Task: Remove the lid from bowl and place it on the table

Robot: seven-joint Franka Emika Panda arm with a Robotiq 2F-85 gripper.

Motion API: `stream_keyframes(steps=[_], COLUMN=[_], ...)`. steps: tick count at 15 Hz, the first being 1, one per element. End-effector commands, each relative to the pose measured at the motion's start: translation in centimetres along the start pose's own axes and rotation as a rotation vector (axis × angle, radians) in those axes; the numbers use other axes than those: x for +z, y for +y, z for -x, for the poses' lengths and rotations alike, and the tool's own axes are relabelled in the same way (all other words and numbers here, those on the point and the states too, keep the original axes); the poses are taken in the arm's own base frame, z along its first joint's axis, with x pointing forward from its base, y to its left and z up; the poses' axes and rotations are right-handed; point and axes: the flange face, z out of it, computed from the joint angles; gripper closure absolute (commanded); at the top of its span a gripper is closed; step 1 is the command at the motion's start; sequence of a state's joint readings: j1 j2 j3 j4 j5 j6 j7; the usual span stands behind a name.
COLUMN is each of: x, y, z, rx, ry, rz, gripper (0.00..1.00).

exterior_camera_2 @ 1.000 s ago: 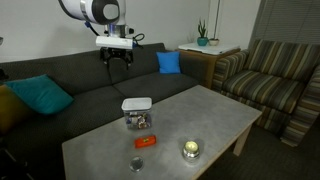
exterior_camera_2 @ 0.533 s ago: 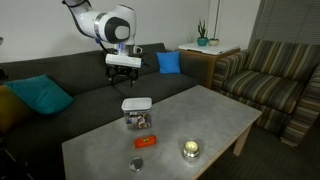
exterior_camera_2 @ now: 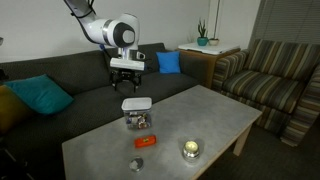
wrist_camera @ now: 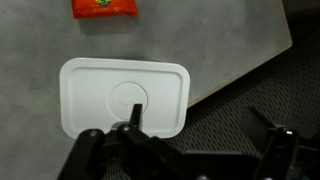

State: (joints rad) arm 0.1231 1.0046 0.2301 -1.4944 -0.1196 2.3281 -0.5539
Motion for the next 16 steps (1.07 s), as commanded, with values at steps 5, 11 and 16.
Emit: stream_keyframes(steps=[5, 11, 16], x=[-0.65, -0.64, -0.64], y=[-0.02, -0.02, -0.02], z=[-0.61, -0.59, -0.59], rx=[-0.005, -0.005, -0.005], ry=[0.000, -0.001, -0.001], rz=[-0.005, -0.005, -0.005], gripper=[0.00, 0.00, 0.00])
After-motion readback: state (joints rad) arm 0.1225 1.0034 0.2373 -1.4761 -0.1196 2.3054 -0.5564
